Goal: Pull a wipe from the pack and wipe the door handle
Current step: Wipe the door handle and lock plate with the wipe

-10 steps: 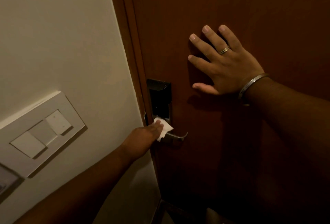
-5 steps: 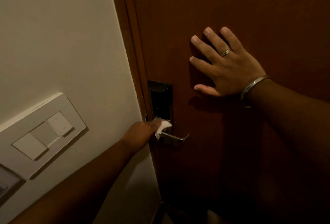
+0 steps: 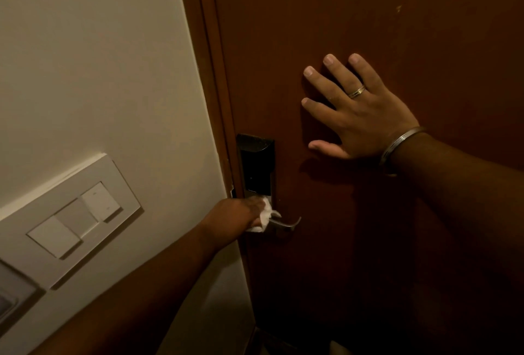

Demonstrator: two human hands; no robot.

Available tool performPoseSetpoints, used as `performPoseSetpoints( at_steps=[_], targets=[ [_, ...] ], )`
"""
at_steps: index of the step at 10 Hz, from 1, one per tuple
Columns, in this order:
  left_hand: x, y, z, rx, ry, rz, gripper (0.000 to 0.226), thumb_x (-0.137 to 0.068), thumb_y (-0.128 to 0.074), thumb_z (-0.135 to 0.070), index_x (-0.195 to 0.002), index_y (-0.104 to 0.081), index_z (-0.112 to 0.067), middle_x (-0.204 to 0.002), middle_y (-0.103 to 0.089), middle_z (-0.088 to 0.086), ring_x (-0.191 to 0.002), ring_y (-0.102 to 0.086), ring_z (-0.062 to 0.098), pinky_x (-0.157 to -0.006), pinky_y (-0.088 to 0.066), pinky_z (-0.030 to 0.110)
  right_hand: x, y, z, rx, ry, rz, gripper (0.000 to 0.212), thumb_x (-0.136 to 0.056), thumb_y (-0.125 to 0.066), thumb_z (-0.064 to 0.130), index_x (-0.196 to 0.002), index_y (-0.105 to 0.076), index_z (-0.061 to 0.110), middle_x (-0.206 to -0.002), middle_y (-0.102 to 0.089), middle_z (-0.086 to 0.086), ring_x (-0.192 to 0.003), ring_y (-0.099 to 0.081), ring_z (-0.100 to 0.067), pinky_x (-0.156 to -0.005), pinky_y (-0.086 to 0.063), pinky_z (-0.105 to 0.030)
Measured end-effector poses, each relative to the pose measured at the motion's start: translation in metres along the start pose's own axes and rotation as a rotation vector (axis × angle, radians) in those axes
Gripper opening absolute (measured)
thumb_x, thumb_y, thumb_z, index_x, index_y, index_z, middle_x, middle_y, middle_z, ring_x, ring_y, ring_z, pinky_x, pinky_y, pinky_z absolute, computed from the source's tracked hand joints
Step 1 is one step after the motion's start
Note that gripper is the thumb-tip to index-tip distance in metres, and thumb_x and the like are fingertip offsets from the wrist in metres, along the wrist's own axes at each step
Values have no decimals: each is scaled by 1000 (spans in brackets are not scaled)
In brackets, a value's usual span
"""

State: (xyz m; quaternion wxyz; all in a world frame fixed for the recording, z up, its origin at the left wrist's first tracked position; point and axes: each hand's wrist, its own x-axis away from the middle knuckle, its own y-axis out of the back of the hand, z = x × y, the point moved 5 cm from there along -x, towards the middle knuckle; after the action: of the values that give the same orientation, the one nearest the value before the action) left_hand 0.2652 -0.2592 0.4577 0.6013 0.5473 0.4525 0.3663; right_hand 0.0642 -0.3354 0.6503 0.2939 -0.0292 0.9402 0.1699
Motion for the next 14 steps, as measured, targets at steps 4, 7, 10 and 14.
performPoseSetpoints(
  at_steps=[4, 7, 10, 14],
  targets=[
    [1, 1, -2, -182, -29, 44, 41, -92, -56, -27, -129, -51, -9, -136, -54, 15, -114, -59, 28, -87, -54, 39, -2, 0, 2, -13, -12, -3, 80, -92, -27, 76, -138, -51, 15, -159, -30, -22, -146, -28, -46, -118, -15, -59],
    [3, 4, -6, -239, -22, 94, 30, -93, -55, -22, -121, -55, -9, -125, -61, 14, -103, -63, 26, -82, -54, 37, -3, 1, 4, -12, -1, -5, 81, -92, -27, 76, -138, -51, 14, -158, -31, -23, -145, -28, -47, -118, -17, -60],
    [2, 1, -9, -350, 133, 170, 43, -94, -51, -12, -133, -39, 0, -126, -56, 20, -99, -64, 31, -78, -52, 39, -4, 2, 5, -8, 1, -17, 81, -92, -26, 76, -137, -52, 14, -157, -33, -23, -145, -29, -47, -118, -19, -59],
    [9, -2, 15, -386, 343, 212, 44, -92, -54, -21, -132, -41, -7, -126, -49, 21, -106, -53, 36, -79, -49, 45, -3, 1, 5, -10, 3, -20, 81, -92, -25, 76, -136, -52, 14, -158, -32, -23, -145, -29, -47, -118, -16, -59]
  ],
)
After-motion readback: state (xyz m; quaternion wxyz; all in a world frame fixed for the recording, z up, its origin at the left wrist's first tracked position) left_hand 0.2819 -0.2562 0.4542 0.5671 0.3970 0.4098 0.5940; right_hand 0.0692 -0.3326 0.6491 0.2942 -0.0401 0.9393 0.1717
